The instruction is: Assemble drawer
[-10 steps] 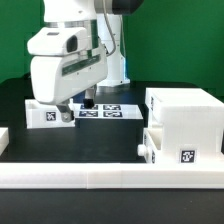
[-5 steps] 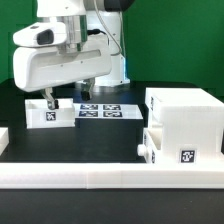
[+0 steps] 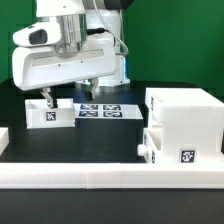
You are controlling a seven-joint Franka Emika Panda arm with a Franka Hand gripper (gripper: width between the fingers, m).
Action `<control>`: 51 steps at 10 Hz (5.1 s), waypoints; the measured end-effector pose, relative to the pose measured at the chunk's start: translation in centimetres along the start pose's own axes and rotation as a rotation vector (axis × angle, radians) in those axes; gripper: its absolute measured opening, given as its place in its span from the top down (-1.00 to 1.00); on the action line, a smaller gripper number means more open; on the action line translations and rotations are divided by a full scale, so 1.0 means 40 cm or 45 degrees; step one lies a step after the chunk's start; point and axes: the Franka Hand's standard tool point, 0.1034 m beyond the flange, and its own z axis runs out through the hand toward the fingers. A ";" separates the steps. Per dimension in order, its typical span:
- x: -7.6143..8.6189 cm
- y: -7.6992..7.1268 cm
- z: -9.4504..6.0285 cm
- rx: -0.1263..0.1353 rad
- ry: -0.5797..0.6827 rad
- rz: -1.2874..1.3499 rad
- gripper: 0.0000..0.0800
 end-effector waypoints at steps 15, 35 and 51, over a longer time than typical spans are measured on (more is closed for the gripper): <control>-0.238 -0.076 0.111 -0.070 0.007 0.148 -0.62; -0.195 -0.076 0.117 -0.082 0.033 0.099 0.90; 0.181 -0.068 0.033 -0.053 -0.009 -0.940 0.90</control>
Offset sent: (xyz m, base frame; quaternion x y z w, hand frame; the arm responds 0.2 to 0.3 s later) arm -0.0504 -0.0227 -0.0054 -0.0110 0.0021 0.0621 0.9980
